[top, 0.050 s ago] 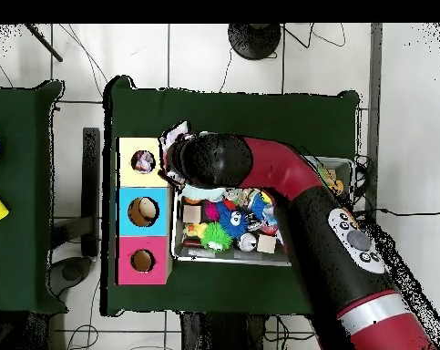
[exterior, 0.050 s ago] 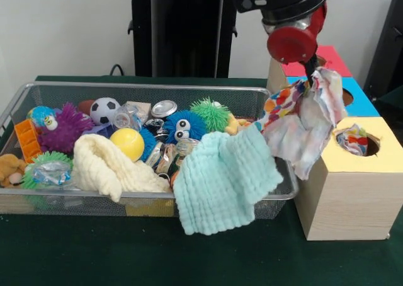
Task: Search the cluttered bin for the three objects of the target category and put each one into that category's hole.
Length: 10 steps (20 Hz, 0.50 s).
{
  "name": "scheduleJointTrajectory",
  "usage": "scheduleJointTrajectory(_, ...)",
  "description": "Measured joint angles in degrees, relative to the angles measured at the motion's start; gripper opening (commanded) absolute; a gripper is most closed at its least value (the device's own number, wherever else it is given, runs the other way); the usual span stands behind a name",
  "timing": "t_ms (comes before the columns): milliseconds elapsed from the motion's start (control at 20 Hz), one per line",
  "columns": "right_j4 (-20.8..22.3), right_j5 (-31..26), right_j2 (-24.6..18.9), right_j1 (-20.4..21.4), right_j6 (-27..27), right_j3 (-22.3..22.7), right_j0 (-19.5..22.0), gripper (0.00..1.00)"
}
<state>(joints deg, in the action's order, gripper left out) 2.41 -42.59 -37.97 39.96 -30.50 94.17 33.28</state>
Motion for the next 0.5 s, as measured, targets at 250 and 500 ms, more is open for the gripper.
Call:
scheduleJointTrajectory(250,-2.2,0.0,0.0,1.3,0.0,0.2,-1.8,0.00)
scheduleJointTrajectory(500,-4.9,0.0,0.0,2.5,0.0,0.5,-4.3,0.00)
